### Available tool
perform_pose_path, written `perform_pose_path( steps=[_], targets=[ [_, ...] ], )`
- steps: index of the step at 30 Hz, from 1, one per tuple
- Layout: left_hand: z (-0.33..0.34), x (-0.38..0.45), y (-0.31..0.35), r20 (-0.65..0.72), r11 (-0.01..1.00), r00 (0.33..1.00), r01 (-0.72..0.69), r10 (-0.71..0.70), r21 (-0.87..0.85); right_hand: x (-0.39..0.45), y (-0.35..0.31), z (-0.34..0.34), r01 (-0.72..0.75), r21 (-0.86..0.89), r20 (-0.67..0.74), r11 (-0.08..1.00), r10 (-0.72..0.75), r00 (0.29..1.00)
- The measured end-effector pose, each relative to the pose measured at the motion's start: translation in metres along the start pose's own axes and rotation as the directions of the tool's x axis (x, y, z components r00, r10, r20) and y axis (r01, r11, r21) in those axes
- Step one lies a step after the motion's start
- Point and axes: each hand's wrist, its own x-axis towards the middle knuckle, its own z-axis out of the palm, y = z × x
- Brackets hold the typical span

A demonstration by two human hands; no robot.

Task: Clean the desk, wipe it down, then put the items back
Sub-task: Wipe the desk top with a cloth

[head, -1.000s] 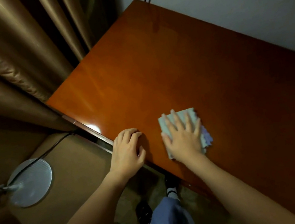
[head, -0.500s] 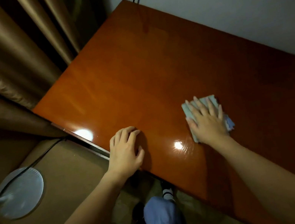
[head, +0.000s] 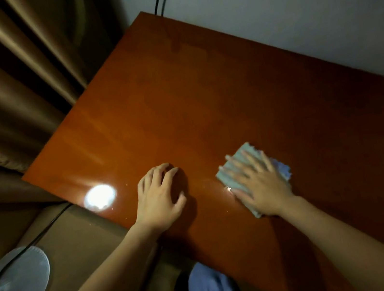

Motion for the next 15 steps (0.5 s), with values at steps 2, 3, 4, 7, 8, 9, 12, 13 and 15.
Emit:
perform_pose_path(
  steps=[2, 3, 4, 7, 8, 9, 12, 13, 15],
  targets=[
    [0.002, 0.009, 0.005, -0.004, 1.000, 1.000, 0.016, -0.016, -0.011, 0.020, 0.025, -0.010, -0.176, 0.042, -0.013, 0.984, 0.176, 0.984],
    [0.003, 0.013, 0.006, -0.009, 1.000, 1.000, 0.018, -0.018, -0.011, 0.036, 0.032, -0.016, -0.276, 0.074, -0.026, 0.958, 0.278, 0.960],
    [0.003, 0.016, 0.006, -0.015, 1.000, 1.000, 0.017, -0.017, -0.011, 0.055, 0.035, -0.022, -0.364, 0.106, -0.032, 0.925, 0.369, 0.929],
    [0.002, 0.029, 0.005, -0.016, 0.999, 1.000, 0.017, -0.018, -0.030, 0.113, 0.021, -0.039, -0.488, 0.209, -0.038, 0.848, 0.505, 0.862],
    [0.000, 0.035, 0.006, -0.011, 0.999, 1.000, 0.021, -0.021, -0.035, 0.128, 0.011, -0.043, -0.481, 0.226, -0.037, 0.847, 0.501, 0.865],
    [-0.001, 0.041, 0.006, -0.008, 0.999, 1.000, 0.019, -0.019, -0.035, 0.139, 0.001, -0.047, -0.456, 0.233, -0.035, 0.859, 0.476, 0.879],
    [-0.002, 0.055, 0.007, -0.024, 0.999, 1.000, 0.017, -0.018, -0.035, 0.136, -0.023, -0.048, -0.287, 0.161, -0.041, 0.944, 0.297, 0.954],
    [-0.002, 0.061, 0.008, -0.032, 0.999, 0.999, 0.019, -0.020, -0.033, 0.127, -0.025, -0.045, -0.206, 0.126, -0.050, 0.970, 0.213, 0.976],
    [-0.002, 0.072, 0.013, -0.040, 0.999, 0.999, 0.020, -0.021, -0.030, 0.106, -0.014, -0.036, -0.020, 0.055, -0.053, 0.998, 0.023, 0.998]
  ],
)
